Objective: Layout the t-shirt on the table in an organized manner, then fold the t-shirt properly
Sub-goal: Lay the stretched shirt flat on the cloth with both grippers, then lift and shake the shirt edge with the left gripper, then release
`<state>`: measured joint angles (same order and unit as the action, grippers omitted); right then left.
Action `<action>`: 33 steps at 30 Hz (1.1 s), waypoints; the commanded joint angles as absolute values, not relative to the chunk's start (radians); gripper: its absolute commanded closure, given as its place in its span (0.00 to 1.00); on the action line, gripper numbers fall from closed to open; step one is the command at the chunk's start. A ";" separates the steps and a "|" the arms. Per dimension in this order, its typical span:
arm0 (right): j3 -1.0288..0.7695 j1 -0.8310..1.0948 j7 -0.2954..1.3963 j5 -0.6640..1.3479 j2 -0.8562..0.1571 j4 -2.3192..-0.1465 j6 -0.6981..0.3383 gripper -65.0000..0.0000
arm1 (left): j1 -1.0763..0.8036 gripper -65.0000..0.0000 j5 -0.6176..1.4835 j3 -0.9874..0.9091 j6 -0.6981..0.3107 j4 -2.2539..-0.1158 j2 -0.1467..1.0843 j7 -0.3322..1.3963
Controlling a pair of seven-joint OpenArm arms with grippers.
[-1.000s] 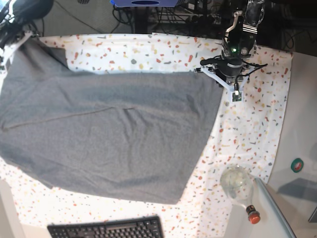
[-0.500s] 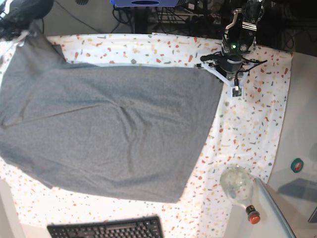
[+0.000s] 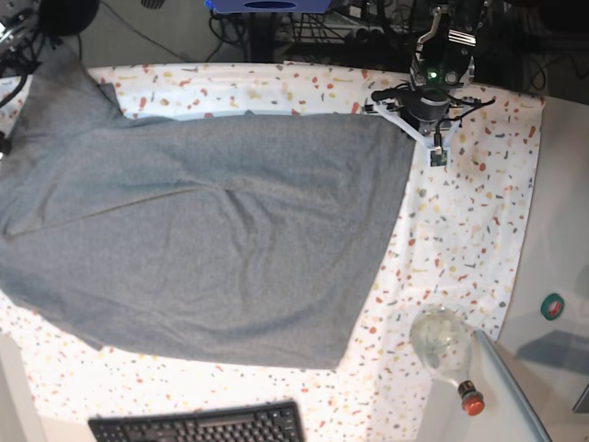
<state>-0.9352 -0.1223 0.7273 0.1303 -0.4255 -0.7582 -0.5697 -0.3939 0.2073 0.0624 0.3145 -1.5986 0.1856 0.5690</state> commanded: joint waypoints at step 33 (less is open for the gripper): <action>-0.940 -0.088 1.024 0.165 -0.377 -1.313 -0.690 1.00 | -0.286 1.00 0.194 0.053 0.321 -1.781 0.196 0.605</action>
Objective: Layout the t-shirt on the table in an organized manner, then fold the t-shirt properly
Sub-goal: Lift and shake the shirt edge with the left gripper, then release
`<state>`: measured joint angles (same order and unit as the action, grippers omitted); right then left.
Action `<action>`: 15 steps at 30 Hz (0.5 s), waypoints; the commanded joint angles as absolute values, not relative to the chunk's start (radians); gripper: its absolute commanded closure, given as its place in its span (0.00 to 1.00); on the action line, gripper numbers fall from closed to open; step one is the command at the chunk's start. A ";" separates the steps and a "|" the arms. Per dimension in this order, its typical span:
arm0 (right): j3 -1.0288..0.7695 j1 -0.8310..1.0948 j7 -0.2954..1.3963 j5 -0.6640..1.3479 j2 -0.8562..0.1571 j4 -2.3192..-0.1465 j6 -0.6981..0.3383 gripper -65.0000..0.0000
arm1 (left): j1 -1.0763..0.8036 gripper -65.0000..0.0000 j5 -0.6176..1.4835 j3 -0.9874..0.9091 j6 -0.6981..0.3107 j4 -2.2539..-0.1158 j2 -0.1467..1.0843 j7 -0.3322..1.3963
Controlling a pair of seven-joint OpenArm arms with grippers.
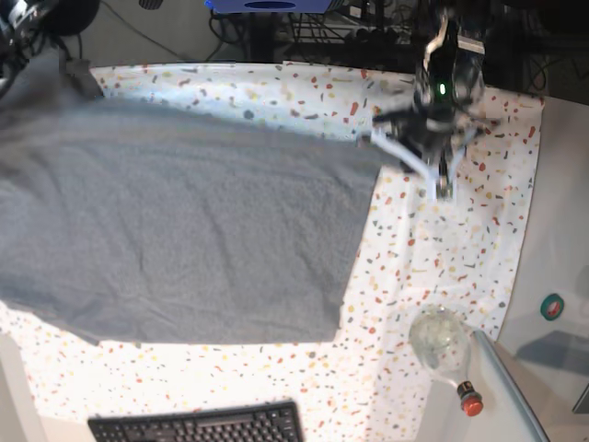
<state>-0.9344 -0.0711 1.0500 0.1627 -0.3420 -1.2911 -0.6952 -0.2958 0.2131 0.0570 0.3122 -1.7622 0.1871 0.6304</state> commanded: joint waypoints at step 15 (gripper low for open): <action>-0.331 -0.984 0.839 0.166 -0.611 -0.734 -0.458 1.00 | 0.677 1.00 0.205 0.091 0.321 -1.371 0.096 0.723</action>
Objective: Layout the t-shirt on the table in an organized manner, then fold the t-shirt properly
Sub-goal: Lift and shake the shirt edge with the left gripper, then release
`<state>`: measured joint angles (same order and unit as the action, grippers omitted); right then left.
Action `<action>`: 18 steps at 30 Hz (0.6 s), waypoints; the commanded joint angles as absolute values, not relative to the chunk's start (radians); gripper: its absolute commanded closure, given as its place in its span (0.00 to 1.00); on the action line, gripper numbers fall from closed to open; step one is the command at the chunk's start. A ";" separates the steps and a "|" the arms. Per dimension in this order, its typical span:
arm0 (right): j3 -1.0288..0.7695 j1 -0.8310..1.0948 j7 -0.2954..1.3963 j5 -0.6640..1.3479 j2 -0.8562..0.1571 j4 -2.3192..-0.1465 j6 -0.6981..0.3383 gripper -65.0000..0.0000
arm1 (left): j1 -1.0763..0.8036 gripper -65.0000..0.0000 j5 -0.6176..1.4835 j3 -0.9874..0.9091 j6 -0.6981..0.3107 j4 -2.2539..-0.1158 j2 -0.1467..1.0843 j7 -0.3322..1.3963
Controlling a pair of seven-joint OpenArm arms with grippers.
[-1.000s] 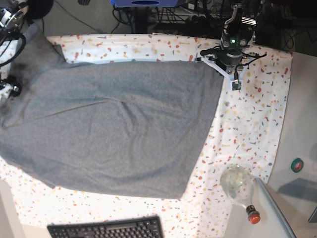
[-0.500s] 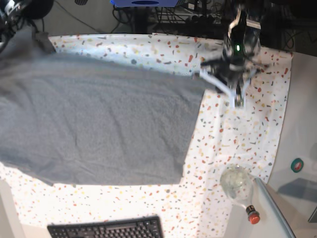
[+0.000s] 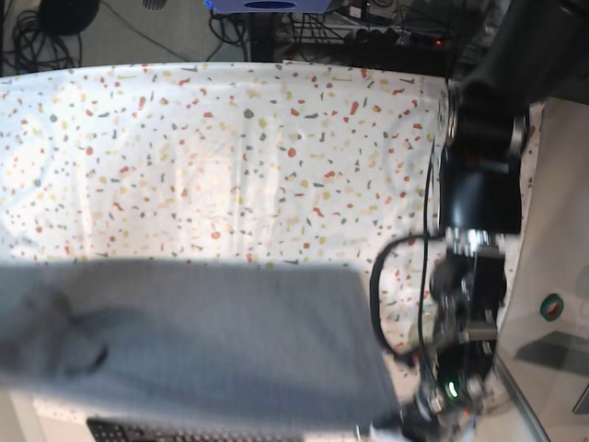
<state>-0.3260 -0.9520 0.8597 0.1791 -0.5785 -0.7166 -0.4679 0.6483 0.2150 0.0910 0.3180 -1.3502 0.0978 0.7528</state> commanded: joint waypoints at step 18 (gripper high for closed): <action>-0.519 -0.654 1.221 0.174 -0.668 -1.182 -0.467 1.00 | 0.297 1.00 0.389 -0.067 0.321 -1.821 0.101 0.727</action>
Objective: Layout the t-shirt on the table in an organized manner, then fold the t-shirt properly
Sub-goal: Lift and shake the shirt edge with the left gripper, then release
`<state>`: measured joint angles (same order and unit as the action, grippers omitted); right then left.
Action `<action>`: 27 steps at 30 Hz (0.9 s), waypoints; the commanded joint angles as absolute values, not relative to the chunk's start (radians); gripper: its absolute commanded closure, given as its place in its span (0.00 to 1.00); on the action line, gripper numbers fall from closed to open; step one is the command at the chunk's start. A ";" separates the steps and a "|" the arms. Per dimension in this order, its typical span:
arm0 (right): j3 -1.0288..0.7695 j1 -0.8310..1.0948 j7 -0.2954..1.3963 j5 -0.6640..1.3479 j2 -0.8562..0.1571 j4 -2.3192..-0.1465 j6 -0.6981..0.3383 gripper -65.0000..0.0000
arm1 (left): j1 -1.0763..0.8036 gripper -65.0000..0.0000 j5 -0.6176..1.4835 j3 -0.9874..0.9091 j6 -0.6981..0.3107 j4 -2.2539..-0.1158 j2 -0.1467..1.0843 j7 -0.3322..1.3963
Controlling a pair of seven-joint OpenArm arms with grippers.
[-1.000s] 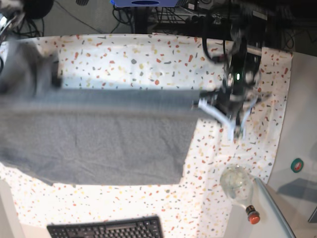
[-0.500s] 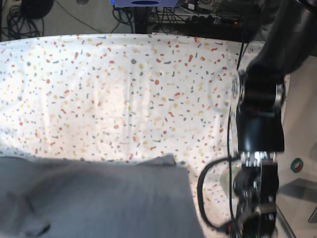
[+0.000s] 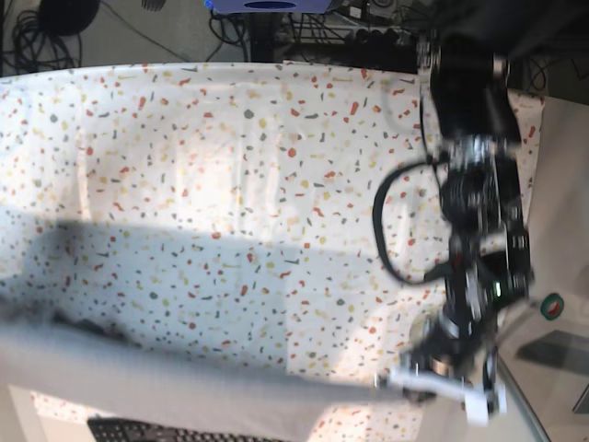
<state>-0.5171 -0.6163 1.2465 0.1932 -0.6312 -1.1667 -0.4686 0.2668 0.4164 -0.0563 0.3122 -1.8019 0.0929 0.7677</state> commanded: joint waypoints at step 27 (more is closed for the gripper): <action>-0.667 -0.234 0.868 0.165 -0.460 -0.954 -0.458 1.00 | -0.203 1.00 0.397 0.013 0.318 -1.721 0.168 0.722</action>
